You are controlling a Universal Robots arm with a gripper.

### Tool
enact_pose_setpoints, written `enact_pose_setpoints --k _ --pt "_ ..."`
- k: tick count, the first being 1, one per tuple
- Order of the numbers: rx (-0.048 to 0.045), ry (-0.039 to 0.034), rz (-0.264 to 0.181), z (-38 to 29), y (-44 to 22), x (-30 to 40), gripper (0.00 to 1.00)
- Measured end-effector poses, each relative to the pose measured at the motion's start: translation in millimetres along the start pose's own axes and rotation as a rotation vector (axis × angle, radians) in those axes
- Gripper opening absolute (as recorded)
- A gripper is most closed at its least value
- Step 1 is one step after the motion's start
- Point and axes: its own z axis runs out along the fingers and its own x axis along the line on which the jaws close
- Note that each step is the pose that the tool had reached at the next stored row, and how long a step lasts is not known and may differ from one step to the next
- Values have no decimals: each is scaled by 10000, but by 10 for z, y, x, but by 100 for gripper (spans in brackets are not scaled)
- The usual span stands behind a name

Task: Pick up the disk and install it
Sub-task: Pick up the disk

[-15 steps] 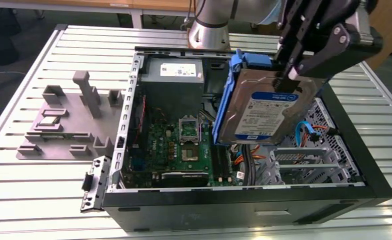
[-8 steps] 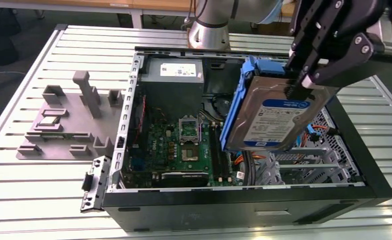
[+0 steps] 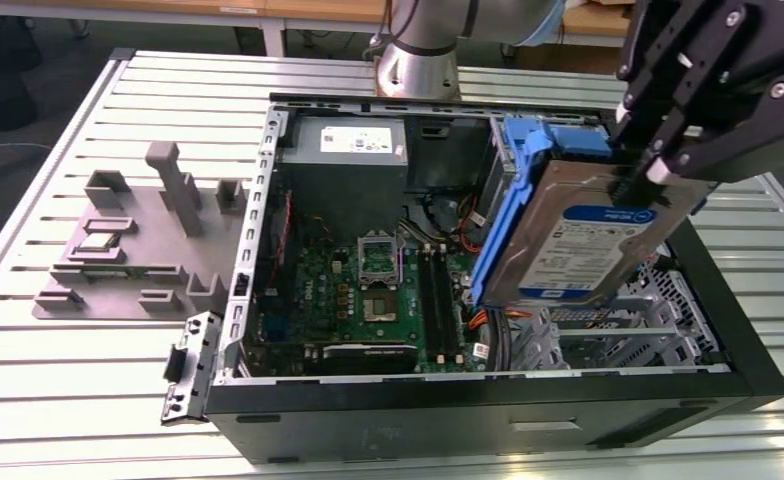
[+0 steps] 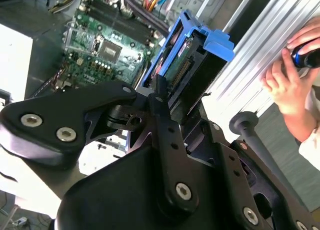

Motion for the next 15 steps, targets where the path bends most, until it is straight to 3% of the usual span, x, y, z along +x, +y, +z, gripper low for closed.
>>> enact_pose_setpoints --k 11,13,15 --pt "1 35 4 -23 -482 -14 35" --pt "1 36 2 -26 -542 -16 35" --pt "0 37 -29 -22 -553 -18 35"
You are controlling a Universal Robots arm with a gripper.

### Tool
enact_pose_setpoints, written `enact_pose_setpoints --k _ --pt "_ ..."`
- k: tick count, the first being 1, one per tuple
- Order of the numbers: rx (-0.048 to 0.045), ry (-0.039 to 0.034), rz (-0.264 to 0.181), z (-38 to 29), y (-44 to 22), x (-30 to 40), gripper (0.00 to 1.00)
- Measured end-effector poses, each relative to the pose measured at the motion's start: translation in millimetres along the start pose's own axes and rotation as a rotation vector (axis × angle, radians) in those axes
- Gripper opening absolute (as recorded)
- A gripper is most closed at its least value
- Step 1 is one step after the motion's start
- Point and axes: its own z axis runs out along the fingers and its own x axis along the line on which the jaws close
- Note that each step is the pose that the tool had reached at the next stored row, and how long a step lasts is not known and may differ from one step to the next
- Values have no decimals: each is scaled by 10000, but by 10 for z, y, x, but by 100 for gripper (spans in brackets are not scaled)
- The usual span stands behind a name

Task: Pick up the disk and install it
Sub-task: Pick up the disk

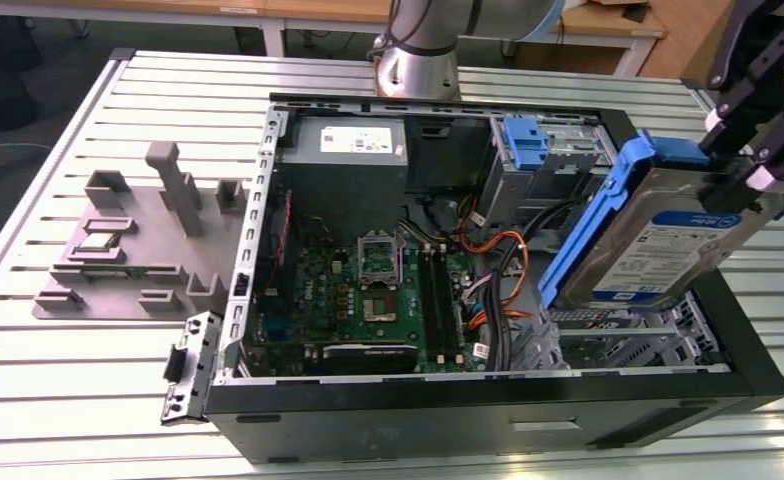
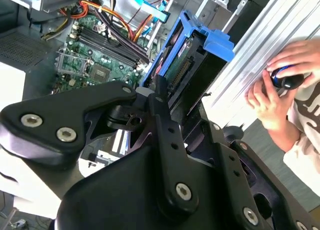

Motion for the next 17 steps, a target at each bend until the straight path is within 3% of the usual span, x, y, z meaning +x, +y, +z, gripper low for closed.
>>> enact_pose_setpoints --k 6,9,15,17 --pt "166 11 -517 21 -2 0 35" --pt "169 11 -540 37 -11 1 35" --pt "165 -275 -472 68 -36 8 35" --pt "164 -307 -465 77 -51 21 35"
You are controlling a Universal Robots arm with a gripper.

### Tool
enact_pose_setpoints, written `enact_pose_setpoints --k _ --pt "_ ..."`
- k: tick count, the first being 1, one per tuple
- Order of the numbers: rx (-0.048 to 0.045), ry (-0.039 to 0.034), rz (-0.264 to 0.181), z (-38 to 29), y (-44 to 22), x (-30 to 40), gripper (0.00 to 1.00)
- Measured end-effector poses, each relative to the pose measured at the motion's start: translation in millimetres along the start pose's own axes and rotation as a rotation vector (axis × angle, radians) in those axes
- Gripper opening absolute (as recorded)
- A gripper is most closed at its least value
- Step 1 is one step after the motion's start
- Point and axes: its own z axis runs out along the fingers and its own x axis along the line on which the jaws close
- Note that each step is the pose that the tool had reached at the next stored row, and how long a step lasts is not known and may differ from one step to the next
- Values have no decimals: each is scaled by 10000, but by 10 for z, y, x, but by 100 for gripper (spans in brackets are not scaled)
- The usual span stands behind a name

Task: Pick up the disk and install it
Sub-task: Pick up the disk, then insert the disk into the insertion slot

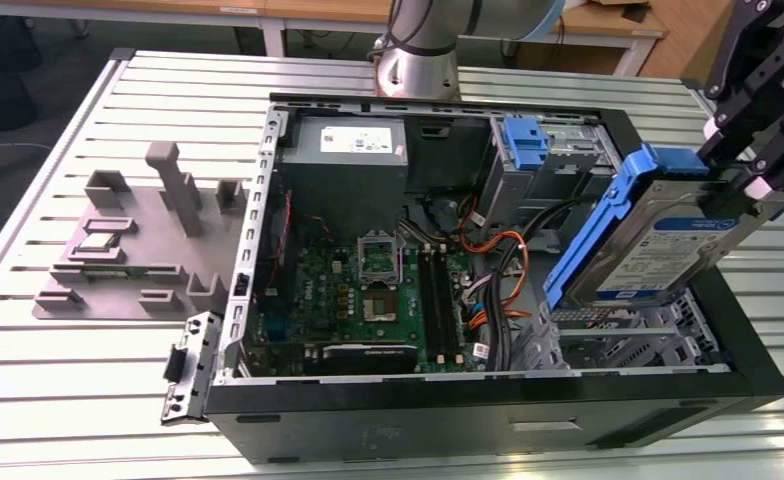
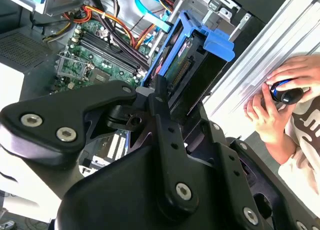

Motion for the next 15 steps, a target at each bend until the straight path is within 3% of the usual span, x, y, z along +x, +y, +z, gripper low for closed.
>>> enact_pose_setpoints --k 10,15 --pt "3 -62 158 107 -132 35 35" --pt "4 -65 204 155 -146 40 35"
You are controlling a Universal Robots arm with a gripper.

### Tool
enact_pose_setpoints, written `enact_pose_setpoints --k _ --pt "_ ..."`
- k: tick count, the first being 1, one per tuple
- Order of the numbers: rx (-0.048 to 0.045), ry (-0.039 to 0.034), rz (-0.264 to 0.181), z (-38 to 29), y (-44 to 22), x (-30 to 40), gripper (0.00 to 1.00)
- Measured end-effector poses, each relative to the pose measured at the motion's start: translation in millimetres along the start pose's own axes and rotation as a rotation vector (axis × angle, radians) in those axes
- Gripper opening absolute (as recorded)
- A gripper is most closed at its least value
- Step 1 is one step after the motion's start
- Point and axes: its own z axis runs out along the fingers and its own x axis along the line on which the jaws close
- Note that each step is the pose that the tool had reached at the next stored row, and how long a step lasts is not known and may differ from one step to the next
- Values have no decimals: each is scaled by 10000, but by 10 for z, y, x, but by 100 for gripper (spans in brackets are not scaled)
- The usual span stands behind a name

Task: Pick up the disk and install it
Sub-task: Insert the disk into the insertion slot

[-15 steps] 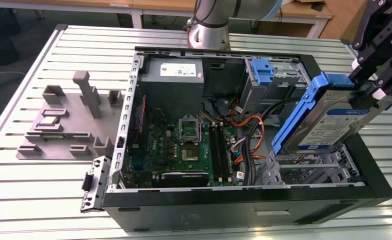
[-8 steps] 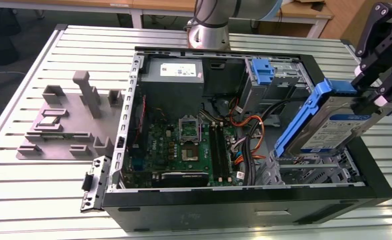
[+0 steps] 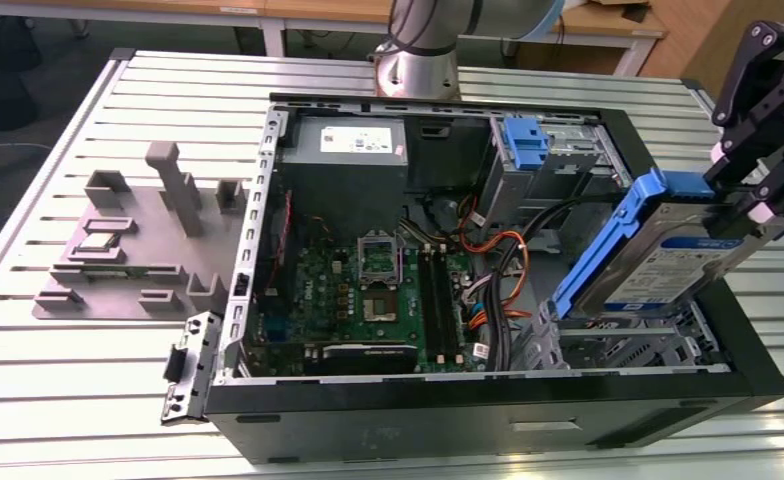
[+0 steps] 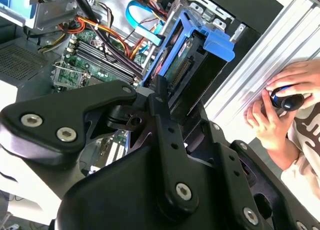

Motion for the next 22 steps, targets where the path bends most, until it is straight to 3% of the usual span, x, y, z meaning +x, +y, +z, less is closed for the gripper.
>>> enact_pose_setpoints --k 22 --pt "0 0 0 120 -9 3 35"
